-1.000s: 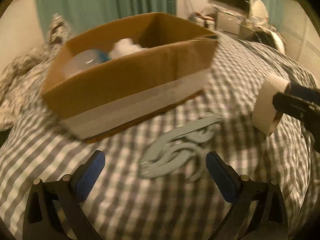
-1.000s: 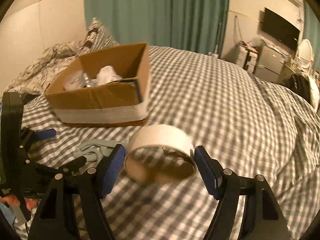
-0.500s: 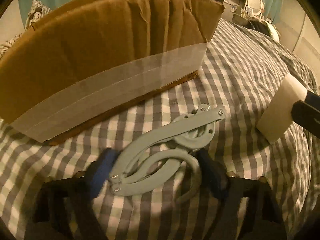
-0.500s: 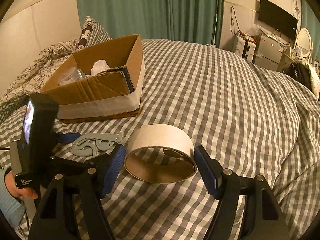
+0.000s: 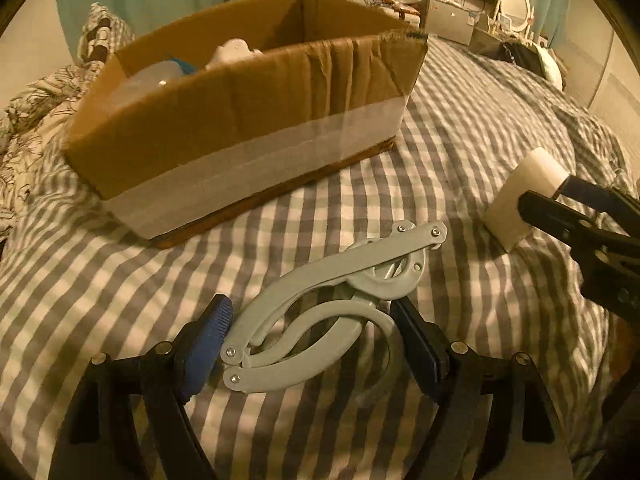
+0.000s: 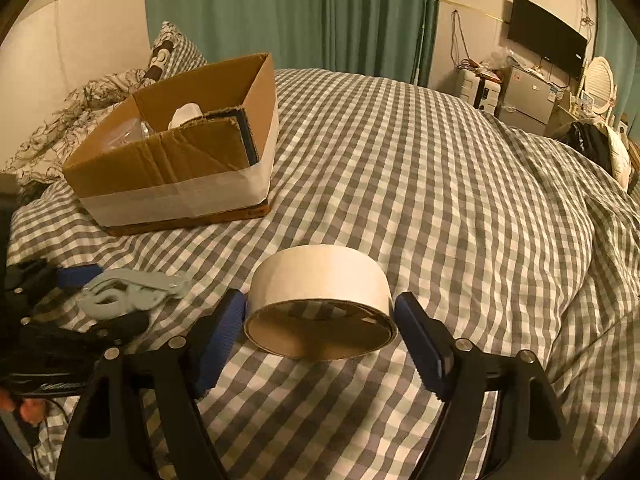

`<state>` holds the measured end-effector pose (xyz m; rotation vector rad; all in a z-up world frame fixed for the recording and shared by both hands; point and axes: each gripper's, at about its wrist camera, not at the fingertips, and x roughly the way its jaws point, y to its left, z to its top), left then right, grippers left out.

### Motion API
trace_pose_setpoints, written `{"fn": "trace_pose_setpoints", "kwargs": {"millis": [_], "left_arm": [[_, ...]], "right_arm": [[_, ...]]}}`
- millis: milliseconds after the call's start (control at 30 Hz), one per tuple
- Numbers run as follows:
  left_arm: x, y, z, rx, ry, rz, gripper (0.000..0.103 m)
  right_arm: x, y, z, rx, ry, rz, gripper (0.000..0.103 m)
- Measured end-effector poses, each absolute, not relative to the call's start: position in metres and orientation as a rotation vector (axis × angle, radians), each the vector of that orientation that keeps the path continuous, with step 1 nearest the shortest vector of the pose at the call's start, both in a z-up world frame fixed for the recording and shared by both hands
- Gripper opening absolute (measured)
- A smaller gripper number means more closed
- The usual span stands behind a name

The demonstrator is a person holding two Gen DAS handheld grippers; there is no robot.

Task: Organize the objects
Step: 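Grasp the beige tape roll with the right tool while the left tool grasps the grey hanger clip, then carry the tape roll and hanger clip into the box and open both tools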

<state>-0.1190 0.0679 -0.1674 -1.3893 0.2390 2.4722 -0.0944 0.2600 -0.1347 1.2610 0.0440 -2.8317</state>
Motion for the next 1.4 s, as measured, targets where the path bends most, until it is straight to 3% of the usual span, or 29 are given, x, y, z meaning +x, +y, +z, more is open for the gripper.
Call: {"fn": "trace_pose_setpoints", "kwargs": {"millis": [233, 600, 900, 1167, 1400], "left_arm": [[-0.097, 0.049, -0.131, -1.323, 0.218, 2.521, 0.083], [-0.090, 0.042, -0.026, -1.083, 0.171, 2.639, 0.083], [-0.123, 0.024, 0.040, -0.922, 0.152, 2.768, 0.083], [-0.175, 0.006, 0.047, -0.876, 0.072, 2.853, 0.083], [-0.242, 0.000, 0.007, -0.972, 0.028, 2.844, 0.083]], "right_arm": [[-0.069, 0.261, -0.109, 1.177, -0.024, -2.886, 0.073], [-0.036, 0.242, -0.015, 0.909, 0.099, -2.972, 0.073], [-0.060, 0.214, 0.057, 0.690, 0.122, -2.953, 0.073], [-0.119, 0.179, 0.067, 0.647, 0.138, -2.882, 0.073], [-0.186, 0.159, 0.039, 0.710, 0.104, -2.844, 0.073]]}}
